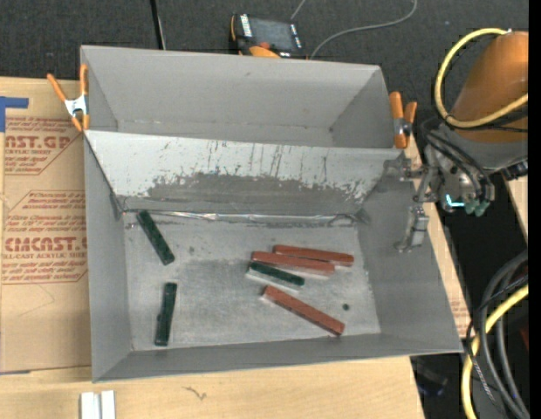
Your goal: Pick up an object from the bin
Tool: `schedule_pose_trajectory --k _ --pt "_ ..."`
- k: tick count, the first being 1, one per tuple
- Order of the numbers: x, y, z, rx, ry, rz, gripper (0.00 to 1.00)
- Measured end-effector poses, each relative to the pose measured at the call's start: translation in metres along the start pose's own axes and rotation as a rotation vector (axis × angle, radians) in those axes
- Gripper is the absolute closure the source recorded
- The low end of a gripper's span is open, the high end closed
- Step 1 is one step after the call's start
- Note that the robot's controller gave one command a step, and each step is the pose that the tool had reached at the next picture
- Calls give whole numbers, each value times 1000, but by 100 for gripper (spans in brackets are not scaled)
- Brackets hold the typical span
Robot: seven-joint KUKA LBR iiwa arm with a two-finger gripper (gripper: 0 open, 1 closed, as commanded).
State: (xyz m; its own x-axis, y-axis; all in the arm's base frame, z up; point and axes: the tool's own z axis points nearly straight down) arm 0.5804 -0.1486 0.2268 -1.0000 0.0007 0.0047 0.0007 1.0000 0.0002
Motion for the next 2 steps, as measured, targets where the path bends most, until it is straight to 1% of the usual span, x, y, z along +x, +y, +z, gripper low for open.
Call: schedule_pose_trajectory --k 1,2 --pt "34 77 145 -3 3 18 0" --pt "2 45 158 2 -8 -31 0"
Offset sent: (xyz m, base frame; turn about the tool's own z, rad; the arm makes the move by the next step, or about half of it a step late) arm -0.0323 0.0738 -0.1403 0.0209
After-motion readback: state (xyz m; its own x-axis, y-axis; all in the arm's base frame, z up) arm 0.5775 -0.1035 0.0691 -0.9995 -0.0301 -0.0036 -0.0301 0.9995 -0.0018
